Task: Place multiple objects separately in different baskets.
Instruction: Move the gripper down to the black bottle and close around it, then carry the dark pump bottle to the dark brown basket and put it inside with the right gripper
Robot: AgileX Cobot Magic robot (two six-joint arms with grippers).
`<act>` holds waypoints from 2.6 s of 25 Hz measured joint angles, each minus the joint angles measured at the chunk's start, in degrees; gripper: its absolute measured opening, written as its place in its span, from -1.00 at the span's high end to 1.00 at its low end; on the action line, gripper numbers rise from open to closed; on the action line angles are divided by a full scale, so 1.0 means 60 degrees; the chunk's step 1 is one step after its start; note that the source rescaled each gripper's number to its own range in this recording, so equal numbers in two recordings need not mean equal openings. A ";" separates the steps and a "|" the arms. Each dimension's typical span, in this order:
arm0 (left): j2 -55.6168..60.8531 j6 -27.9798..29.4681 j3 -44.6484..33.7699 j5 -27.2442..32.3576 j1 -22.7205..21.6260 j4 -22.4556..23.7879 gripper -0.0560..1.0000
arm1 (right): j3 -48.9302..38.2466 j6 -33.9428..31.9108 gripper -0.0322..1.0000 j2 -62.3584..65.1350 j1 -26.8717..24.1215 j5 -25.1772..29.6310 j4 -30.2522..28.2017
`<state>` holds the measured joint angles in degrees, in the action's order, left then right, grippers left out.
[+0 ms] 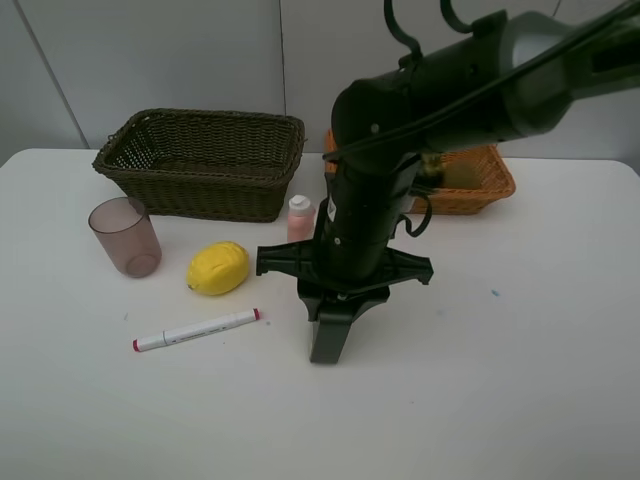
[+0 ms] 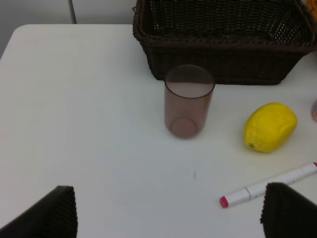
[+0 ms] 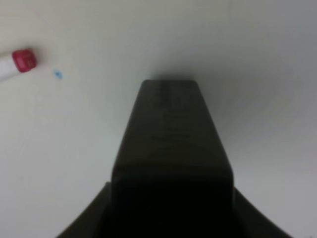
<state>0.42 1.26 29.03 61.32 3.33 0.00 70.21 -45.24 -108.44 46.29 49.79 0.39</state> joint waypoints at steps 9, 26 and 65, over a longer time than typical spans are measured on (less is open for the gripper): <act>0.0000 0.0000 0.0000 0.0000 0.0000 0.0000 -0.93 | 0.0977 0.0000 0.90 0.0982 0.0008 0.0828 -0.0960; 0.0000 0.0000 0.0000 0.0000 0.0000 0.0000 -0.93 | 0.2867 0.0009 0.90 0.1305 -0.0200 -0.0753 -0.3988; 0.0000 0.0000 0.0000 0.0000 0.0000 0.0000 -0.93 | 0.5664 0.0009 0.90 -0.3357 -0.1389 -0.6310 -0.5558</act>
<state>0.42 1.26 29.03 61.32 3.33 0.00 104.20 -45.19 -128.59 37.95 11.93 -32.96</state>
